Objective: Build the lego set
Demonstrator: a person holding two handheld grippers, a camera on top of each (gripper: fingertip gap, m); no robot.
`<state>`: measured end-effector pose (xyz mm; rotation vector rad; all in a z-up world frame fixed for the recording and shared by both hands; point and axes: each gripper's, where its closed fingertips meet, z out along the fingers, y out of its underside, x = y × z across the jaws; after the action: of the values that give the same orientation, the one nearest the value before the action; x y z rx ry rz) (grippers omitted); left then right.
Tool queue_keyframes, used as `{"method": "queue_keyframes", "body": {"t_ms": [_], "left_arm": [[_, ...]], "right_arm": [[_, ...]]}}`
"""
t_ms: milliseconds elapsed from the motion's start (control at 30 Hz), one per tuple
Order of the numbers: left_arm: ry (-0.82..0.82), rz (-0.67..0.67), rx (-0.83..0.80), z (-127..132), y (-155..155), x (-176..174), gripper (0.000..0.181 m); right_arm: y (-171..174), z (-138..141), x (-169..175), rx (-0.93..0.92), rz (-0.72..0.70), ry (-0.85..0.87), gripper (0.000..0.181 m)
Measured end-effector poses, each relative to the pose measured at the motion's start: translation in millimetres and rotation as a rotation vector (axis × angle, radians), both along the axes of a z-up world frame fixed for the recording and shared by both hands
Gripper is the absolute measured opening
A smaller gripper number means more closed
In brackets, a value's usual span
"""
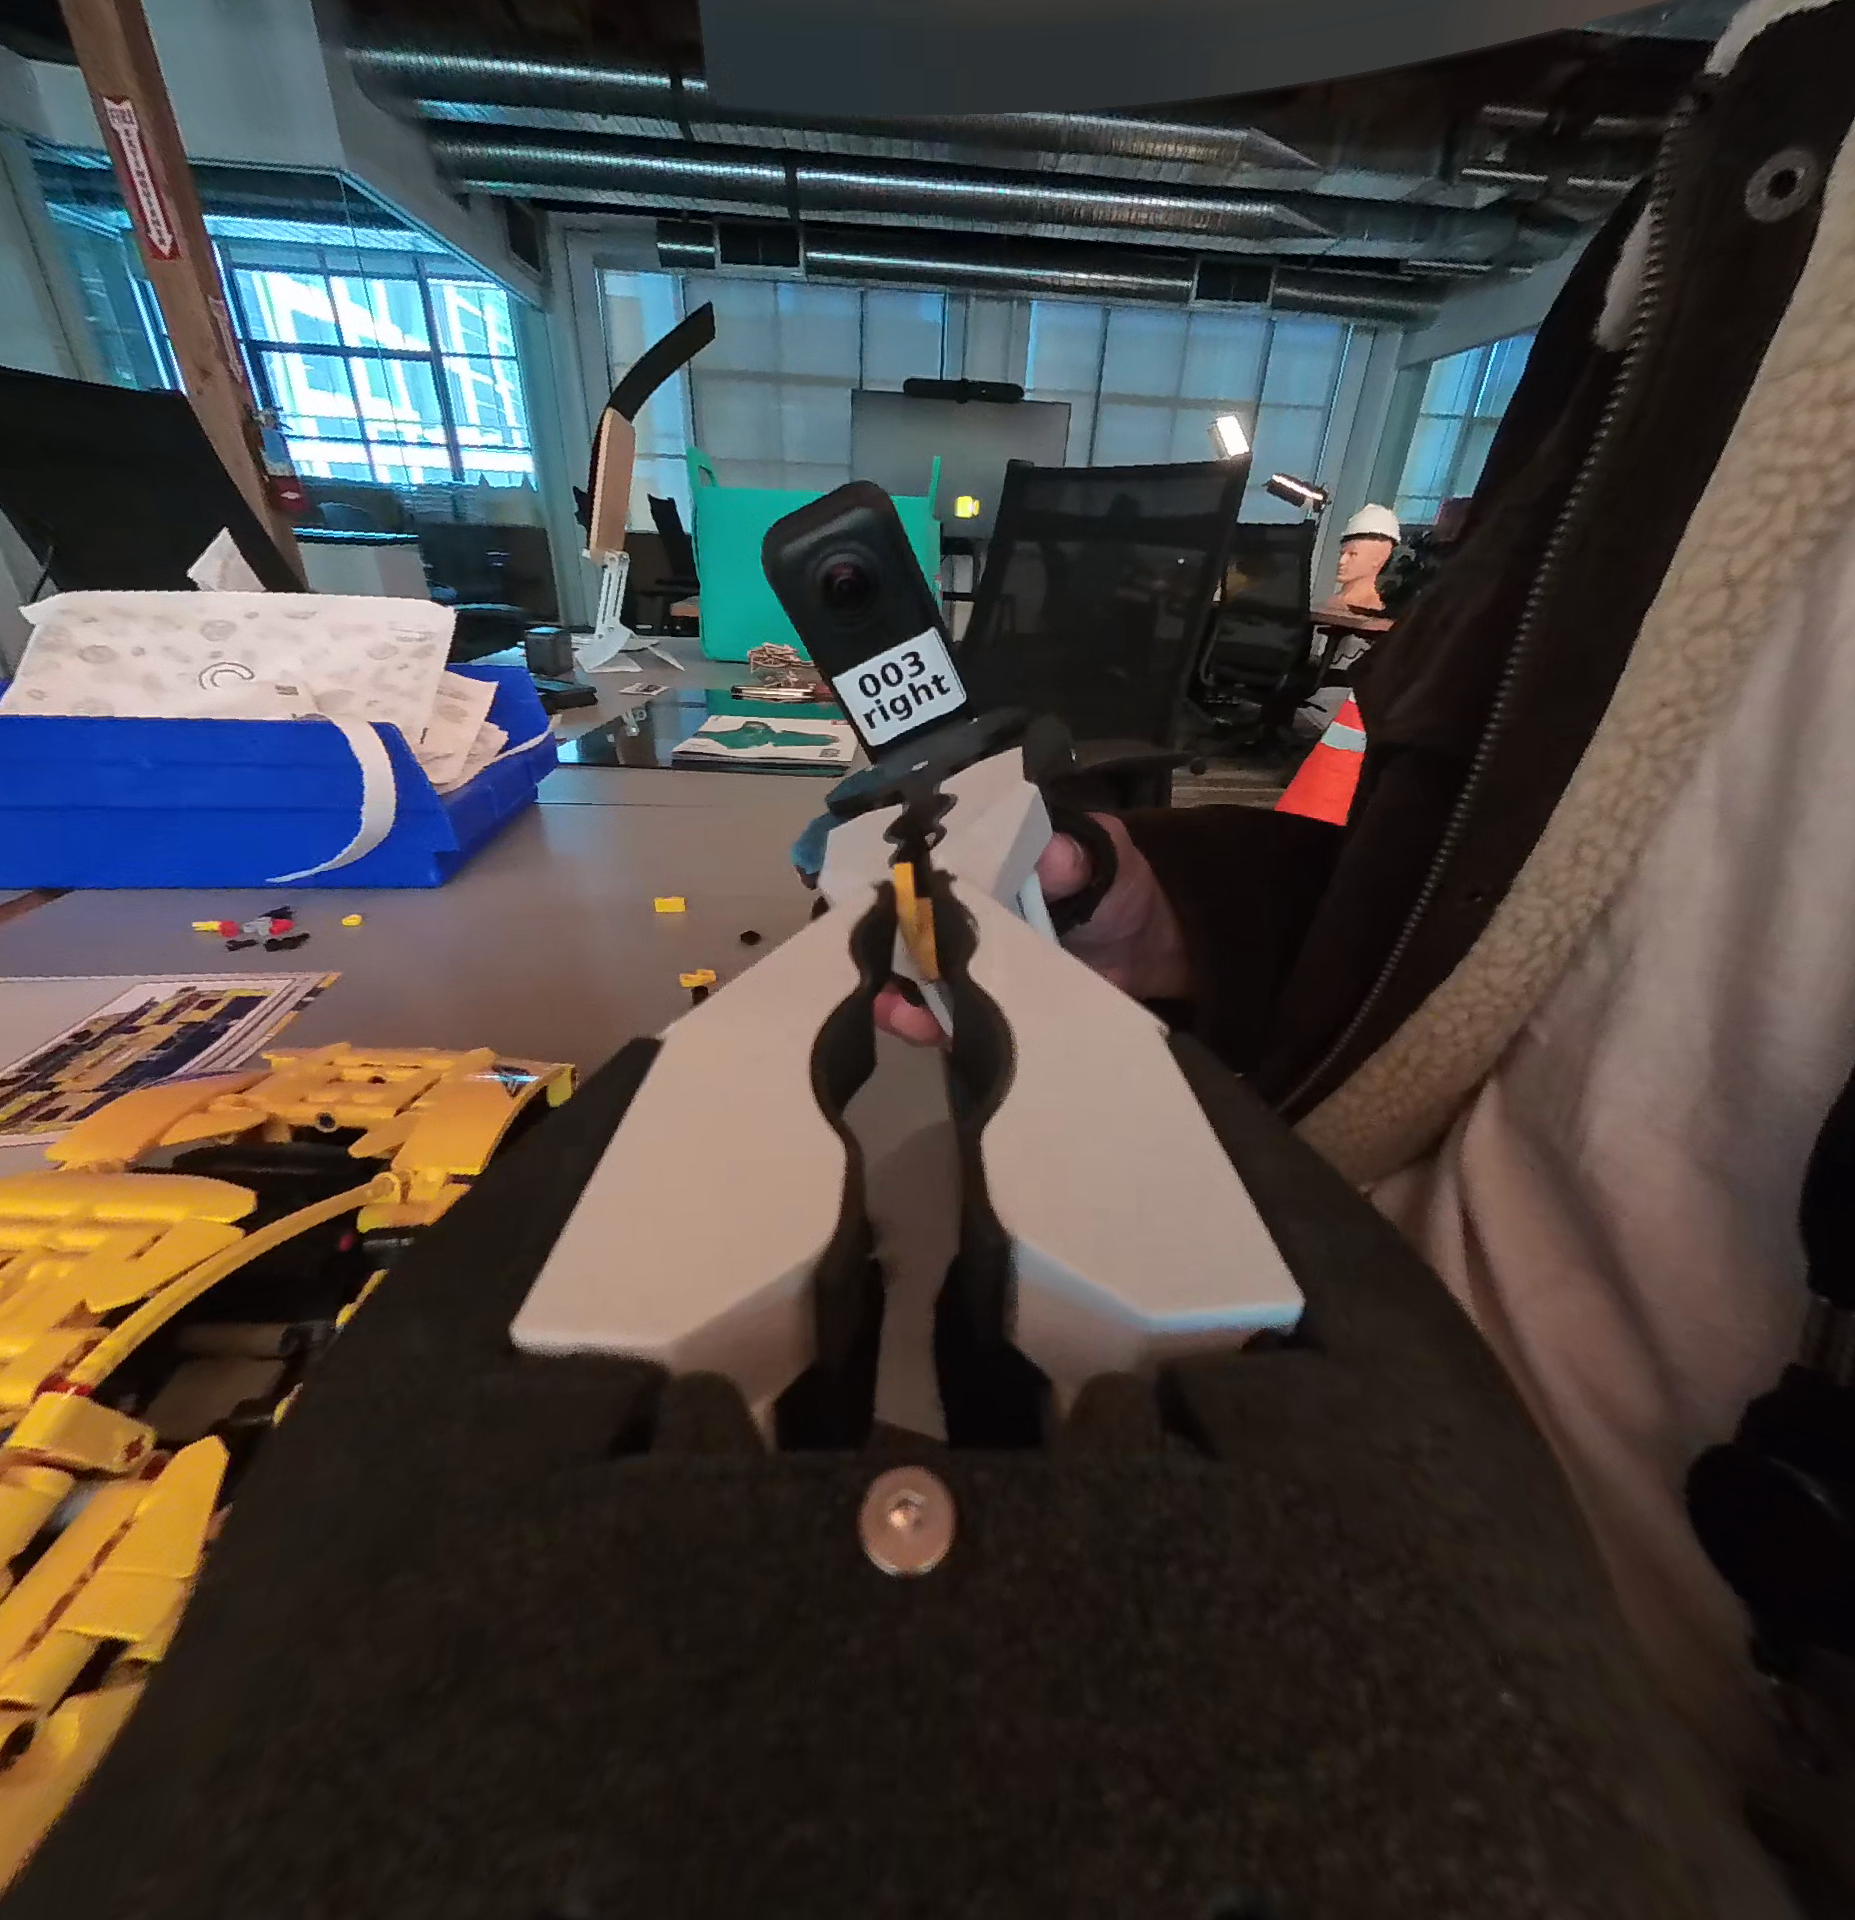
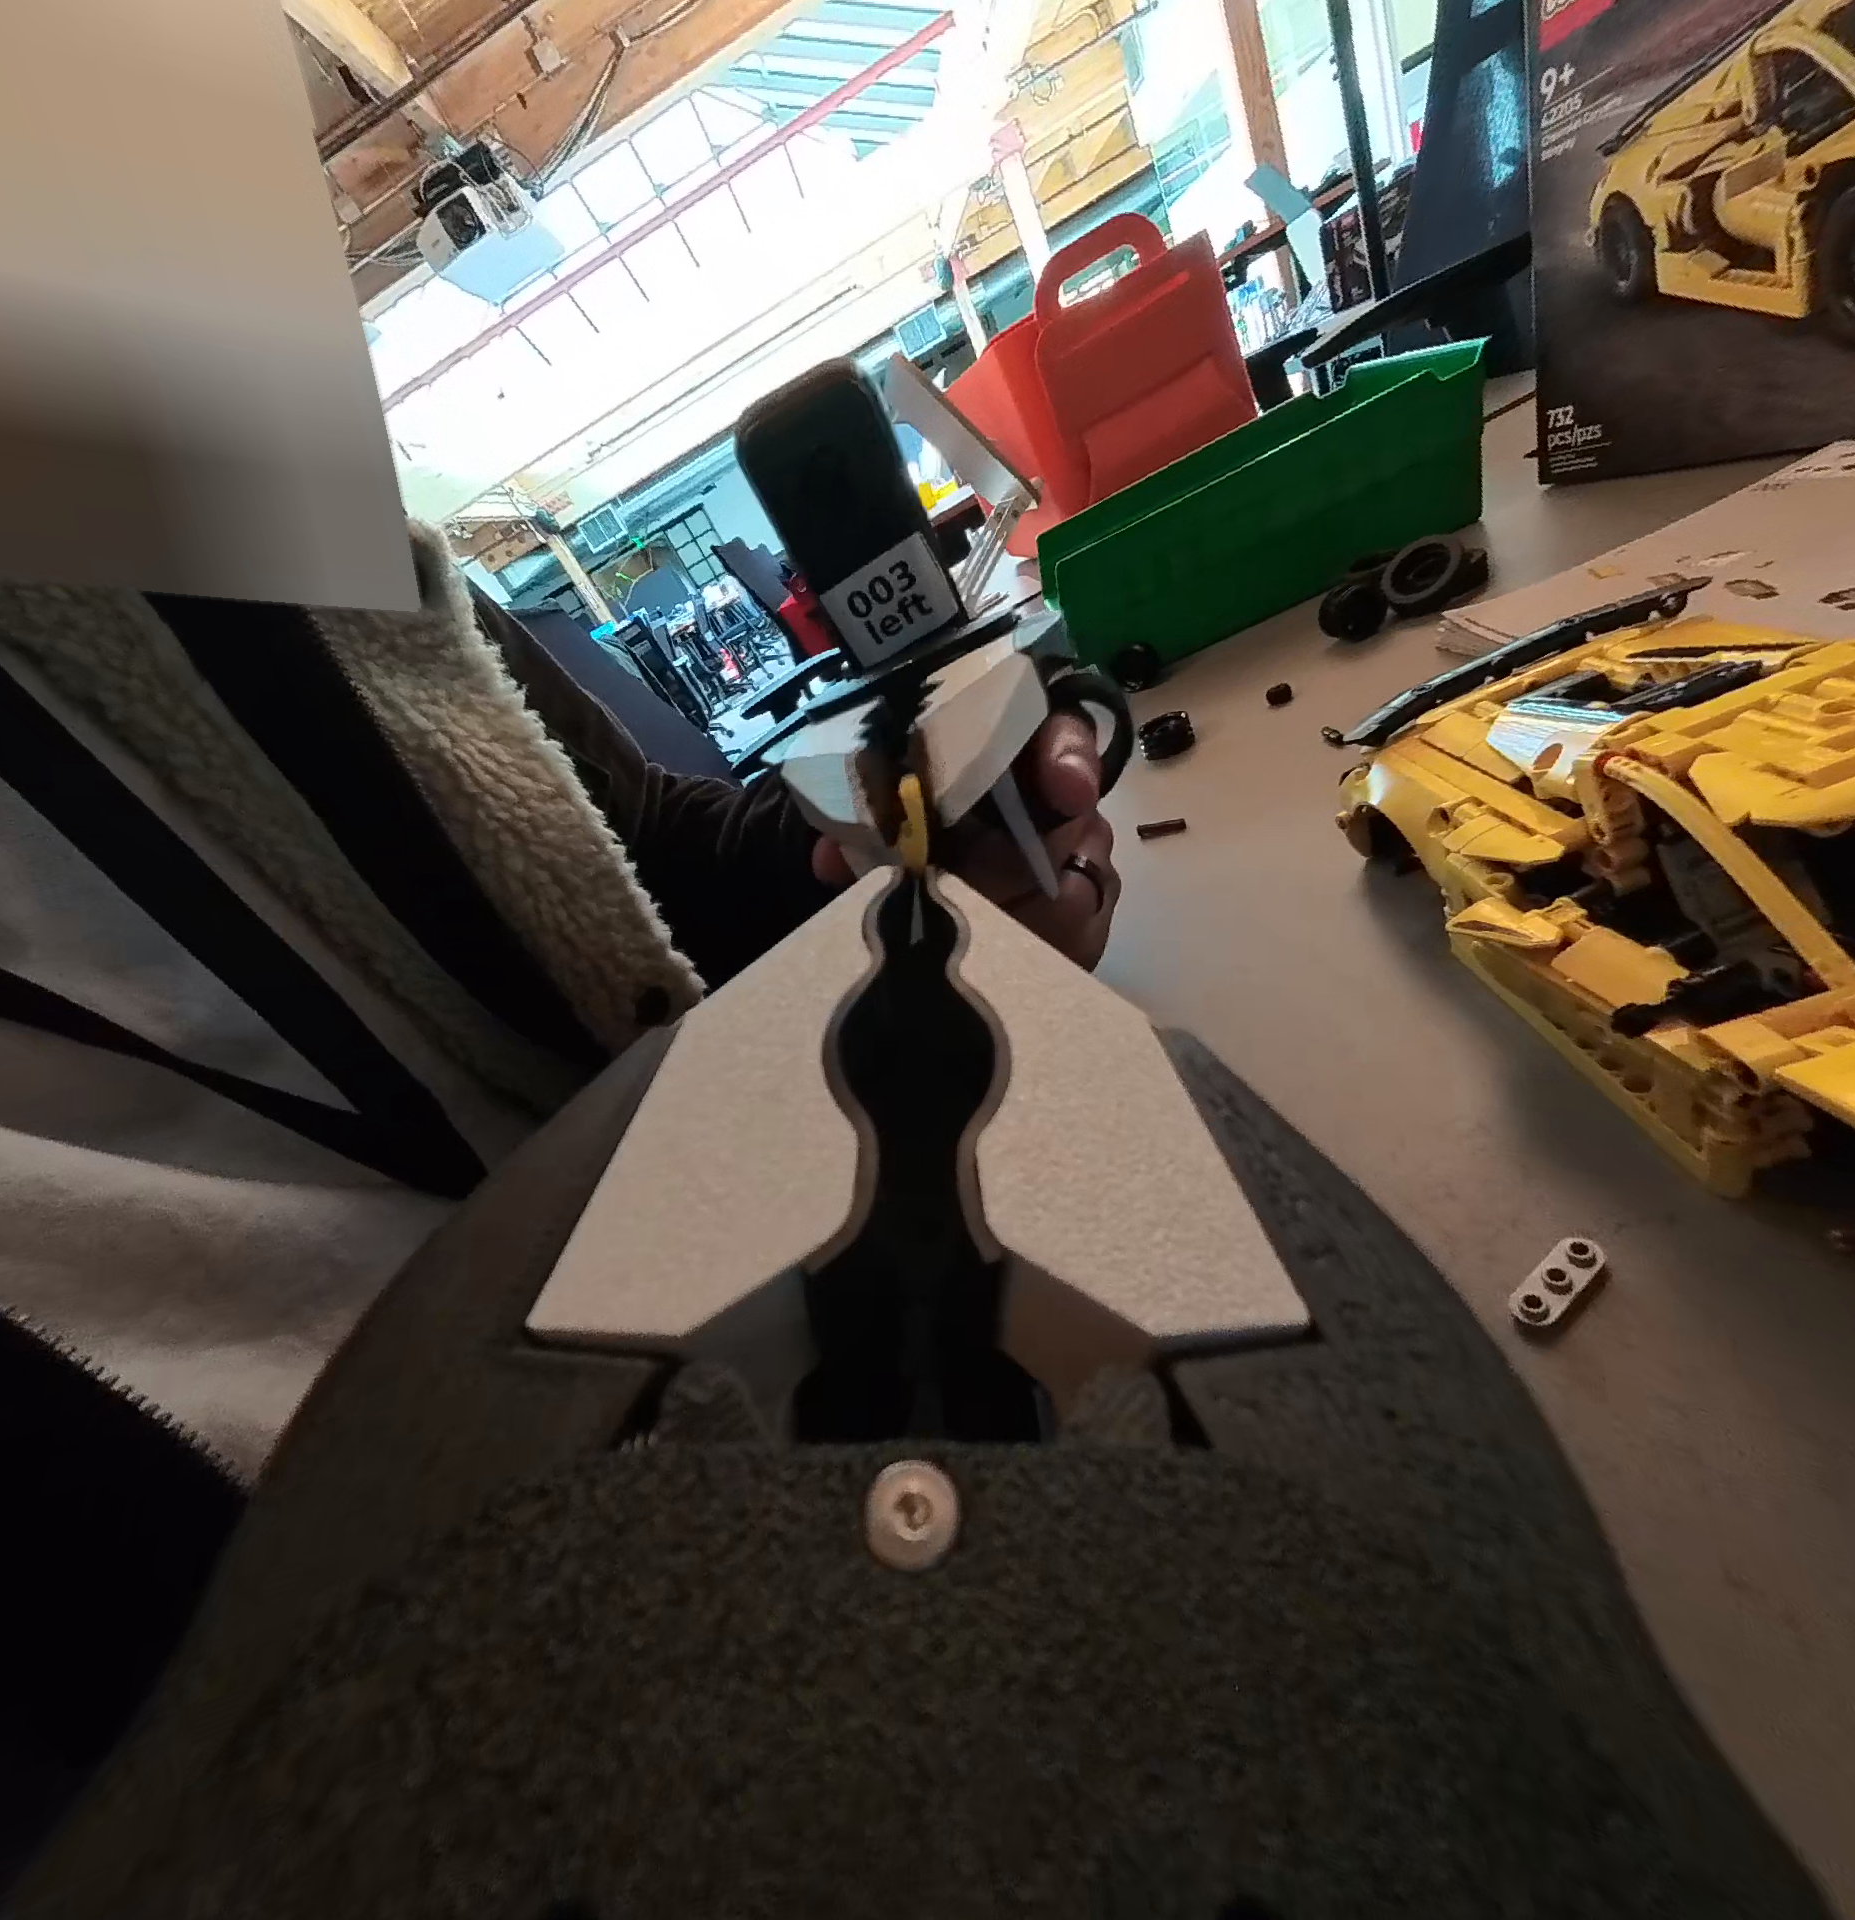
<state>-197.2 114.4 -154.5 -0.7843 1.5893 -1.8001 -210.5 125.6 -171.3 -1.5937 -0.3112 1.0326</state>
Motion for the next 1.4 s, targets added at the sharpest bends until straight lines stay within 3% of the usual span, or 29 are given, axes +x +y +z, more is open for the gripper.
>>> {"method": "queue_keyframes", "body": {"t_ms": [200,333,400,467,633,833,900,1000,1133,1400], "left_arm": [[-0.064,0.054,0.091,0.1,-0.6,0.4,0.003],[-0.028,0.068,0.069,-2.1,2.6,3.6,0.003],[0.073,0.077,-0.002,-8.6,10.0,9.7,0.006],[0.176,0.113,-0.087,-15.0,22.4,17.7,0.038],[0.232,0.150,-0.174,-17.7,24.0,22.0,0.040],[0.258,0.218,-0.155,-24.3,24.5,27.1,0.034],[0.250,0.224,-0.148,-23.7,26.5,25.9,0.017],[0.240,0.204,-0.146,-22.3,24.3,24.1,0.008],[0.228,0.230,-0.127,-21.9,27.4,25.2,0.024],[0.205,0.242,-0.154,-16.2,33.9,23.6,0.025]], "right_arm": [[0.2,0.0,0.1,-0.005,0.003,0.006,0.001],[2.8,-1.6,2.8,0.009,-0.037,-0.044,0.001],[10.5,-8.2,12.8,0.052,-0.167,-0.204,0.000],[16.8,-11.2,25.7,0.131,-0.331,-0.418,0.001],[25.0,-12.4,40.5,0.307,-0.603,-0.877,0.001],[30.0,-11.0,45.8,0.479,-0.737,-1.225,0.001],[30.0,-10.6,43.4,0.519,-0.742,-1.270,0.001],[30.6,-10.3,44.5,0.532,-0.752,-1.299,0.001],[29.9,-9.0,44.7,0.545,-0.752,-1.302,0.001],[29.9,-10.1,41.3,0.573,-0.748,-1.352,0.001]]}}
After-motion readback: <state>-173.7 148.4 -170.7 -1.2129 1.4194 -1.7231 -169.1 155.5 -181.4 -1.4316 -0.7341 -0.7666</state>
